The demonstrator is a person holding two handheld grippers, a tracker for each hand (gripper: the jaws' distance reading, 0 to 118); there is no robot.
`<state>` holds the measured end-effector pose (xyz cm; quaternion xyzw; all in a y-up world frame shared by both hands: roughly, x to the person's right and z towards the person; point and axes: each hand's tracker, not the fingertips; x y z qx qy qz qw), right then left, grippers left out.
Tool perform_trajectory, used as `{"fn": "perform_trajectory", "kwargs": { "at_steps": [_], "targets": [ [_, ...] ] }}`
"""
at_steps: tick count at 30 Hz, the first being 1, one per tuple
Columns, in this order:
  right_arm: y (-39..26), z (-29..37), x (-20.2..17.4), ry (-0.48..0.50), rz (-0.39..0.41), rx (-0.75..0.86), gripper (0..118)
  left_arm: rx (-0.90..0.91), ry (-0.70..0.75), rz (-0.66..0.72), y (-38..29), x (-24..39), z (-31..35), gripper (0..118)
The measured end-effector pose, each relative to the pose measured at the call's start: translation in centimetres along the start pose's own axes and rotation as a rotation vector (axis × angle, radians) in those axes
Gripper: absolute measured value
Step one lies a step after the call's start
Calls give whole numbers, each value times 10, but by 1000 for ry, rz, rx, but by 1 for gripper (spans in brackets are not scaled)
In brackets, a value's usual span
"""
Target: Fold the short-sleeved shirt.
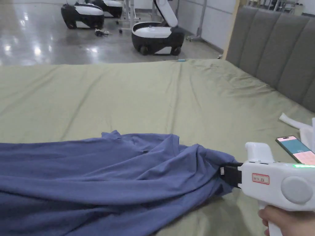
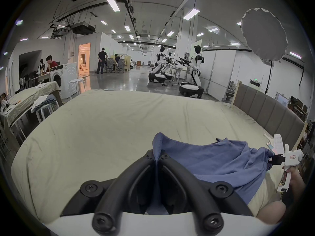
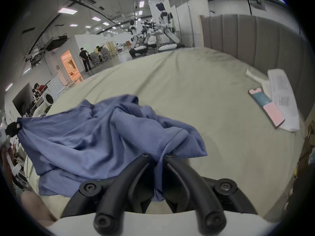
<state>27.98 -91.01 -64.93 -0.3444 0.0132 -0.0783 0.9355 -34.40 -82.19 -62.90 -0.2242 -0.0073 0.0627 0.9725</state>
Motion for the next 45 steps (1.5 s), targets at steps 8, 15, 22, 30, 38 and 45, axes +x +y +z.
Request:
{"fn": "perform_trajectory", "kwargs": {
  "at_steps": [8,15,22,30,38,45],
  "targets": [
    [52,123,-25,12,89,293,8,221,22,-21,62,-11,99,0],
    [119,228,-51,8,149,486,8,336,42,-3,128,-28,187,0],
    [177,272,-83,-2,191,574,8,364,93,-35,177,-26,212,0],
    [251,242,-119,-68,229,633,8,366,110,23,227,-27,176,0],
    [320,165,-158,-116,215,676,8,390,185,21,269,-44,88,0],
    [364,66,-191,-169,219,741,8,455,334,-41,275,-42,-8,0]
  ]
}}
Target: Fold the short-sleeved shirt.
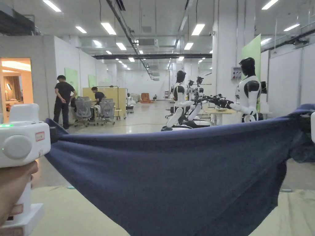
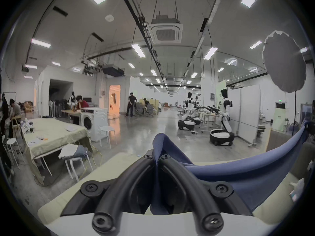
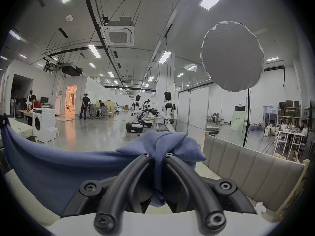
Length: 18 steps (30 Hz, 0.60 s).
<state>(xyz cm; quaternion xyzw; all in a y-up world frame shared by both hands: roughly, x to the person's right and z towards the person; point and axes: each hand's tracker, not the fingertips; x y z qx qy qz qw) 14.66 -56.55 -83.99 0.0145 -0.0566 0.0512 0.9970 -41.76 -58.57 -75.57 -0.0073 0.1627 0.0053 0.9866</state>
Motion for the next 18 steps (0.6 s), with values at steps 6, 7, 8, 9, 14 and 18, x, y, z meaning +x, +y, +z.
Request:
{"fn": "perform_trajectory", "kwargs": {
  "at_steps": [6,7,8,9,14,18],
  "targets": [
    [-63,-48,-26,-43,14,36,8,-55,18,-10,-61,18,-50,0],
    [-78,-53,-30,-45,45,8,8,-78,26,-25,-76,20,-55,0],
    [-92,-56,-32,-40,56,-3,8,-96,25,-18,-89,22,-57,0],
    [-109,-55,-34,-33,70,-25,8,-138,7,-11,-107,23,-60,0],
    [-189,-54,-29,-7,69,-170,8,-216,15,-43,-180,30,-52,0],
    [-246,-24,-18,6,63,-218,8,-273,6,-79,-237,30,-23,0]
  ]
}}
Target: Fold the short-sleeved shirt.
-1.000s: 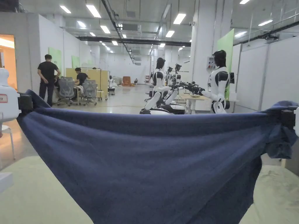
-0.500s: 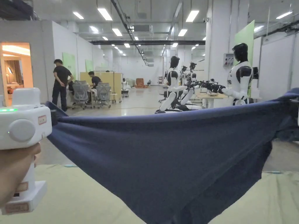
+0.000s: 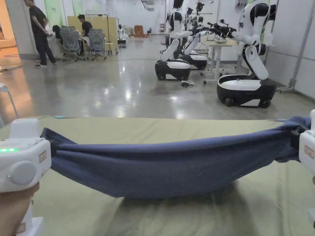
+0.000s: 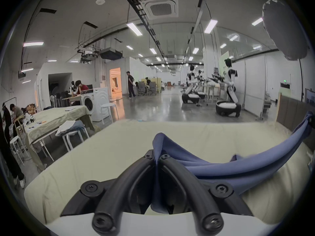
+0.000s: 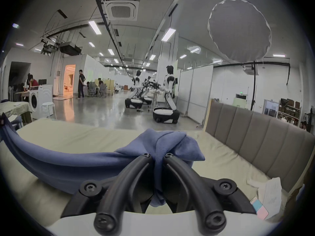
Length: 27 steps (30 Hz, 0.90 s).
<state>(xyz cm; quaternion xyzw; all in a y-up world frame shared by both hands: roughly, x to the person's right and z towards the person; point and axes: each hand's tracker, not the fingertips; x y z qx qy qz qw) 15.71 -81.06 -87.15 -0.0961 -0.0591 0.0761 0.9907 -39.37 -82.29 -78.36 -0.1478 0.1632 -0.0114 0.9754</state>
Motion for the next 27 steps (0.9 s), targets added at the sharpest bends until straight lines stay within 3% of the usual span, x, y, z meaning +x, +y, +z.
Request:
{"fn": "perform_trajectory", "kwargs": {
  "at_steps": [2,6,16,19,24,27],
  "targets": [
    [-27,13,4,4,32,-38,8,-54,-26,-31,-25,-1,12,0],
    [-79,51,24,55,-7,-139,8,-77,-110,64,-68,-17,44,0],
    [-143,202,75,107,-49,-198,8,-177,-150,78,-129,-62,146,0],
    [-158,245,90,122,-40,-211,8,-233,-192,128,-143,-78,178,0],
    [-187,299,102,153,21,-272,8,-299,-227,89,-173,-89,219,0],
    [-204,312,108,149,13,-324,8,-338,-230,105,-190,-95,231,0]
  ]
}}
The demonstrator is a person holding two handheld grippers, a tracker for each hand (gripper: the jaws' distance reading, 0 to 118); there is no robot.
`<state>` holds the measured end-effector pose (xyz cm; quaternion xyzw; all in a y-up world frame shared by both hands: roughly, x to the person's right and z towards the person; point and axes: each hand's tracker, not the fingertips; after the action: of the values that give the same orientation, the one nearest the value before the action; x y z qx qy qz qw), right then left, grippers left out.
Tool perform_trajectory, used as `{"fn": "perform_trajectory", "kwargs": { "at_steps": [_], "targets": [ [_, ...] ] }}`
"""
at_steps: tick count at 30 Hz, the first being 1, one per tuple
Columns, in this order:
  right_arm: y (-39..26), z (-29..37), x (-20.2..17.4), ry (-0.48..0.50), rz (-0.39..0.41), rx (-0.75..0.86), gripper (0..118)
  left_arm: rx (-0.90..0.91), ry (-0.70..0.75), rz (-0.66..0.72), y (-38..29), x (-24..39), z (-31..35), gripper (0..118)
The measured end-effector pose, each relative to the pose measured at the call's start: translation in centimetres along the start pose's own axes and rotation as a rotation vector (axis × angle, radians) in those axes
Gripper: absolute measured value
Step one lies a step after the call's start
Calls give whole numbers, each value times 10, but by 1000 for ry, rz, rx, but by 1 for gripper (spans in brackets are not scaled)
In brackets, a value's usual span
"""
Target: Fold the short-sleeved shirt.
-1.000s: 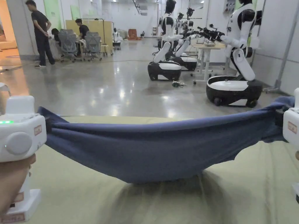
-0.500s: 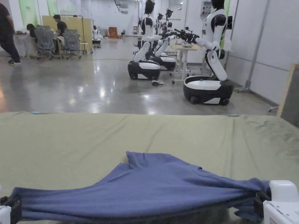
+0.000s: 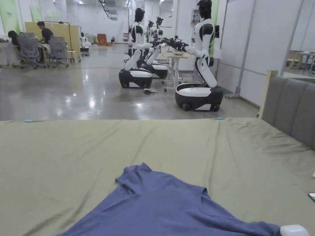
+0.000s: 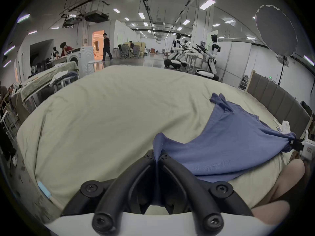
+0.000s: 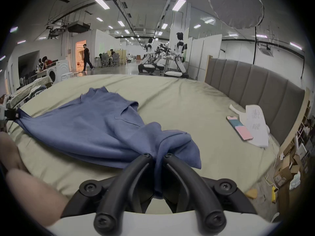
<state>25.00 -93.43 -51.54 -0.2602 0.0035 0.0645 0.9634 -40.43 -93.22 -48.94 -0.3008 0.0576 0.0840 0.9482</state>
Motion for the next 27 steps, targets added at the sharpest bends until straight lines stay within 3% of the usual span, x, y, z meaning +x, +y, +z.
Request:
{"fn": "perform_trajectory", "kwargs": {
  "at_steps": [3,4,5,6,7,8,10,13,14,15,16,17,18,21,24,27],
  "targets": [
    [-13,-2,0,8,-7,-60,8,-49,-10,-44,-16,-9,-4,7],
    [-12,0,-3,13,-10,-88,11,-41,27,-71,-20,-9,-2,25],
    [-15,-1,-3,15,-13,-131,25,-29,50,-94,-24,-11,1,51],
    [-17,-1,-2,4,-22,-163,48,-29,48,-89,-26,-9,7,82],
    [-21,1,-1,-21,-37,-180,81,-31,43,-77,-28,-10,13,114],
    [-25,3,0,-21,-41,-170,94,-28,46,-59,-29,-12,22,117],
    [-26,22,2,-1,-66,-133,97,5,42,-38,-27,-10,51,115],
    [-17,60,-11,9,-16,-21,97,96,33,14,-22,-4,100,112],
    [-13,71,-16,20,-9,8,95,95,40,23,-21,2,116,106],
    [-9,80,-21,38,-11,25,87,108,32,28,-21,6,130,88],
    [-3,89,-28,73,-11,45,57,155,15,45,-23,11,146,47],
    [1,97,-35,77,-8,74,26,188,16,62,-25,15,159,15],
    [6,104,-42,64,-6,105,3,205,42,79,-28,21,167,0],
    [25,124,-66,29,-24,172,1,216,15,98,-37,29,182,0],
    [42,133,-79,139,-60,218,0,179,40,24,-45,25,166,0],
    [55,138,-97,180,-19,237,0,134,50,27,-42,17,136,0]
  ]
}}
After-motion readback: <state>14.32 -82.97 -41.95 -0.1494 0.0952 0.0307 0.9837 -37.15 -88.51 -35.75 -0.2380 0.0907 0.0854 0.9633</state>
